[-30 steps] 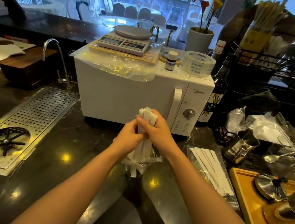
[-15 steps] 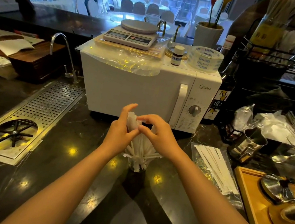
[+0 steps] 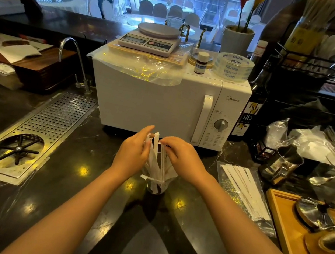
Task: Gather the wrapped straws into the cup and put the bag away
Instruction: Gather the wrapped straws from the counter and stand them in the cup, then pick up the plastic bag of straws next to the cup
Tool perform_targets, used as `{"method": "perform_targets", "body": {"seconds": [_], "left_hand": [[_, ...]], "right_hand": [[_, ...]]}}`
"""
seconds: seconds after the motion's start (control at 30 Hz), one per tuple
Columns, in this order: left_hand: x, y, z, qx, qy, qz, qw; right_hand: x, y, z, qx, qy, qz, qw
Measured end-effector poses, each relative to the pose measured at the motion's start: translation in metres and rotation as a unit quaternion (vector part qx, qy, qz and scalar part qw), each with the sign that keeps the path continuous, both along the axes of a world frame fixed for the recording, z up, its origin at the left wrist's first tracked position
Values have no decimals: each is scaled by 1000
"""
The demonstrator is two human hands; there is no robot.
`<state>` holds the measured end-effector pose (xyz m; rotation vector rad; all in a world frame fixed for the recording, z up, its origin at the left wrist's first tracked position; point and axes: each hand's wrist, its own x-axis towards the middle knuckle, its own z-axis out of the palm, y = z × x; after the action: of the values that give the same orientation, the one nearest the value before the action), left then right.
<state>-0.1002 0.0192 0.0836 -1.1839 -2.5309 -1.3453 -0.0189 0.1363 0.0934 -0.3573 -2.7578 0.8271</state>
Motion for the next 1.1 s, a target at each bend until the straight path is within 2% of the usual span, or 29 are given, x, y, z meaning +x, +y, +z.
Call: {"method": "perform_targets", "body": {"seconds": [0.13, 0.27, 0.47, 0.6, 0.83, 1.1], "left_hand": [[1, -2, -5, -40, 28, -21, 999], [0, -4, -6, -87, 12, -18, 996], [-1, -4, -10, -211, 39, -30, 976], [1, -1, -8, -249, 52, -23, 967], [-8, -7, 4, -228, 27, -14, 973], [-6, -6, 27, -197, 47, -14, 979]], "right_hand": [[0, -1, -2, 2, -13, 5, 1000], [1, -3, -2, 0, -21, 2, 1000], [7, -3, 1, 52, -89, -4, 995], [9, -4, 2, 81, -110, -1, 991], [12, -2, 10, 55, -73, -11, 996], [23, 9, 17, 31, -52, -25, 998]]}}
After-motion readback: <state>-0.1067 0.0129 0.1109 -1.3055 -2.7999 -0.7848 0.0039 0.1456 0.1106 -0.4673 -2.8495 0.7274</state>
